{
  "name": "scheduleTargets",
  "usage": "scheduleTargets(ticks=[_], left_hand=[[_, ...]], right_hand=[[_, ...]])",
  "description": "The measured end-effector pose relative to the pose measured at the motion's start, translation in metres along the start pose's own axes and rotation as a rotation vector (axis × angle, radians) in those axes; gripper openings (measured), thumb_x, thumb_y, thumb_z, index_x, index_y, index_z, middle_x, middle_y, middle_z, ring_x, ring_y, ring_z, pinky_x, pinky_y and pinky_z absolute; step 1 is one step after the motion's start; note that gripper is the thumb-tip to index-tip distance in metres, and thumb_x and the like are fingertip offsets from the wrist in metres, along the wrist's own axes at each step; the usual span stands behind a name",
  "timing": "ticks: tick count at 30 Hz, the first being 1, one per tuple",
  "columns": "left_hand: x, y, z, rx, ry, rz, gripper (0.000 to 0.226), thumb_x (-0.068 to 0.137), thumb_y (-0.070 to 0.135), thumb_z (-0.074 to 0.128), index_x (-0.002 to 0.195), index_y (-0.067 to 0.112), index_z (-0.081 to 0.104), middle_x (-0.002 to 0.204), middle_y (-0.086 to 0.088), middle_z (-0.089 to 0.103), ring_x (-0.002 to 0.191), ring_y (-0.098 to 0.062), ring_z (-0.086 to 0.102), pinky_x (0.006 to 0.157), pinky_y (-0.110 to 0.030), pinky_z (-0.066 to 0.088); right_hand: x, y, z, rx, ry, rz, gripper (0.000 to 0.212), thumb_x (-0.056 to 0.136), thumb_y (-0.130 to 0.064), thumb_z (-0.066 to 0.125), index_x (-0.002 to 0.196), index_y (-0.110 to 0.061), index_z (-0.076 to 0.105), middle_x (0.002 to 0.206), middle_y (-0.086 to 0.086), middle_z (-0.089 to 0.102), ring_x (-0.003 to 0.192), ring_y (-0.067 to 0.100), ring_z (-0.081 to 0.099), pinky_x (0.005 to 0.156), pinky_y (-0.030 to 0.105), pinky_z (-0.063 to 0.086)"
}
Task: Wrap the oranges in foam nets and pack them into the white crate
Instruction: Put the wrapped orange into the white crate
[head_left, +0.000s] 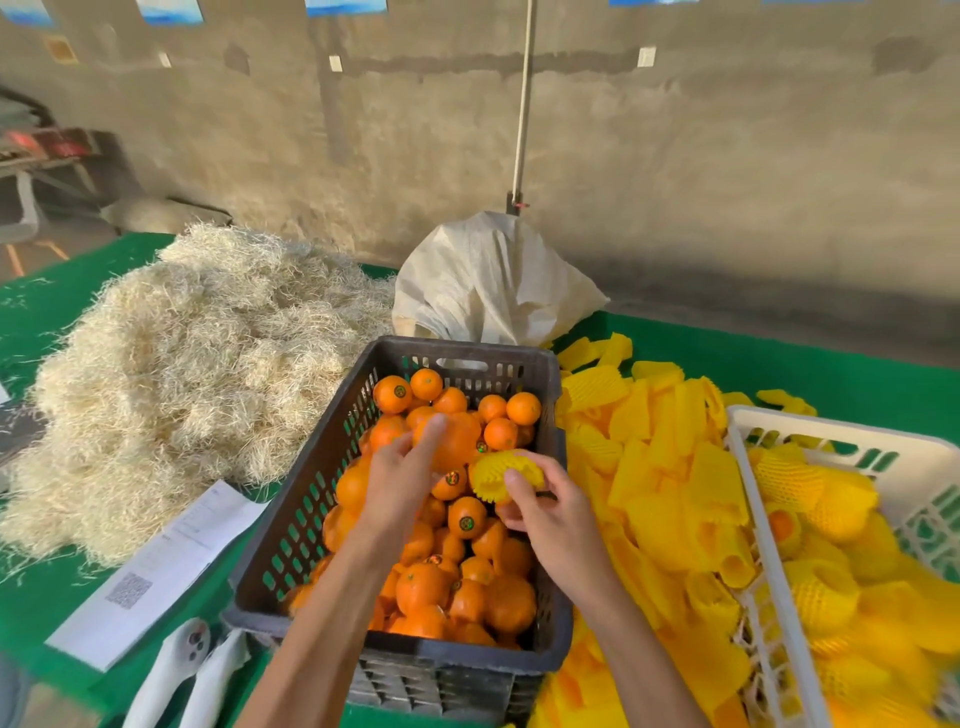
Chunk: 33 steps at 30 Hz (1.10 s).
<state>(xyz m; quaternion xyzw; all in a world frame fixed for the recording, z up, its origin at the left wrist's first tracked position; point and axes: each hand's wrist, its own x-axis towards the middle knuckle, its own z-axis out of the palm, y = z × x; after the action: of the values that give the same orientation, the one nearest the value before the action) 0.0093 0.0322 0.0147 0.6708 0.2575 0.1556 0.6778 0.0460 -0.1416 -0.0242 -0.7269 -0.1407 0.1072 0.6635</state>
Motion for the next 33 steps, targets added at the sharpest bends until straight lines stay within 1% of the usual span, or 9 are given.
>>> scheduleTargets(ticks=[1, 5, 8, 11, 16, 21, 25, 30, 33], left_hand=[[-0.011, 0.002, 0.007, -0.171, -0.061, -0.08, 0.04, 0.101, 0.047, 0.06, 0.117, 0.012, 0.069, 0.1, -0.006, 0.08, 0.088, -0.005, 0.075, 0.072, -0.021, 0.061], [-0.043, -0.002, 0.03, -0.69, -0.328, -0.33, 0.069, 0.102, 0.057, 0.051, 0.155, 0.014, 0.041, 0.138, -0.015, 0.066, 0.124, -0.029, 0.067, 0.113, -0.043, 0.045], [-0.054, -0.011, 0.044, -0.694, -0.347, -0.395, 0.078, 0.098, 0.064, 0.05, 0.159, 0.016, 0.037, 0.141, -0.016, 0.064, 0.128, -0.03, 0.064, 0.114, -0.048, 0.044], [-0.055, -0.015, 0.048, -0.737, -0.426, -0.492, 0.079, 0.097, 0.068, 0.045, 0.147, 0.007, 0.05, 0.138, -0.019, 0.066, 0.128, -0.032, 0.064, 0.114, -0.06, 0.041], [-0.056, -0.018, 0.048, -0.76, -0.535, -0.588, 0.088, 0.093, 0.076, 0.043, 0.139, 0.004, 0.063, 0.139, -0.015, 0.052, 0.133, -0.039, 0.053, 0.119, -0.052, 0.028], [-0.069, -0.018, 0.057, -0.799, -0.66, -0.55, 0.09, 0.091, 0.08, 0.049, 0.145, 0.009, 0.058, 0.154, -0.024, 0.049, 0.143, -0.046, 0.046, 0.12, -0.067, 0.027], [-0.075, -0.013, 0.06, -0.648, -0.599, -0.574, 0.081, 0.088, 0.077, 0.055, 0.132, 0.011, 0.07, 0.143, -0.021, 0.061, 0.133, -0.04, 0.059, 0.104, -0.057, 0.051], [-0.078, -0.015, 0.057, -0.494, -0.364, -0.596, 0.085, 0.082, 0.074, 0.064, 0.137, 0.01, 0.065, 0.134, -0.018, 0.067, 0.129, -0.036, 0.058, 0.101, -0.049, 0.054], [-0.078, -0.014, 0.057, -0.43, -0.261, -0.481, 0.08, 0.079, 0.073, 0.064, 0.141, 0.023, 0.057, 0.132, -0.017, 0.067, 0.124, -0.033, 0.061, 0.098, -0.045, 0.053]], right_hand=[[-0.003, -0.001, -0.003, -0.028, 0.02, -0.015, 0.028, 0.099, -0.046, 0.059, 0.127, -0.042, 0.059, 0.116, -0.01, 0.068, 0.096, 0.013, 0.072, 0.081, 0.04, 0.062], [-0.01, 0.0, -0.02, -0.162, 0.156, -0.128, 0.04, 0.101, -0.03, 0.06, 0.138, -0.043, 0.05, 0.128, -0.012, 0.059, 0.105, 0.015, 0.064, 0.095, 0.036, 0.055], [-0.015, -0.003, -0.029, -0.117, 0.223, -0.155, 0.055, 0.096, -0.023, 0.068, 0.141, -0.044, 0.046, 0.118, -0.017, 0.062, 0.103, 0.001, 0.061, 0.084, 0.019, 0.053], [-0.017, -0.005, -0.038, -0.025, 0.275, -0.135, 0.031, 0.09, -0.031, 0.075, 0.117, -0.043, 0.065, 0.103, -0.022, 0.069, 0.099, -0.001, 0.064, 0.077, 0.014, 0.051], [-0.018, -0.01, -0.051, 0.039, 0.294, -0.085, 0.007, 0.087, -0.034, 0.077, 0.092, -0.029, 0.077, 0.099, -0.011, 0.071, 0.095, -0.001, 0.066, 0.075, 0.009, 0.047], [-0.023, -0.01, -0.045, -0.594, 0.351, -0.157, 0.012, 0.091, -0.034, 0.072, 0.093, -0.023, 0.07, 0.097, -0.012, 0.058, 0.092, 0.006, 0.052, 0.074, 0.025, 0.044], [-0.027, -0.01, -0.045, -0.704, 0.215, -0.137, 0.005, 0.087, -0.017, 0.068, 0.091, -0.021, 0.068, 0.094, -0.004, 0.066, 0.092, 0.016, 0.057, 0.072, 0.028, 0.042], [-0.029, -0.009, -0.055, -0.405, 0.091, -0.033, 0.016, 0.1, -0.022, 0.06, 0.095, -0.019, 0.075, 0.092, -0.008, 0.074, 0.085, 0.01, 0.067, 0.076, 0.038, 0.055], [-0.031, -0.012, -0.059, -0.356, 0.063, -0.067, 0.017, 0.101, -0.025, 0.059, 0.093, -0.028, 0.074, 0.091, -0.012, 0.073, 0.085, 0.004, 0.066, 0.074, 0.029, 0.055]])
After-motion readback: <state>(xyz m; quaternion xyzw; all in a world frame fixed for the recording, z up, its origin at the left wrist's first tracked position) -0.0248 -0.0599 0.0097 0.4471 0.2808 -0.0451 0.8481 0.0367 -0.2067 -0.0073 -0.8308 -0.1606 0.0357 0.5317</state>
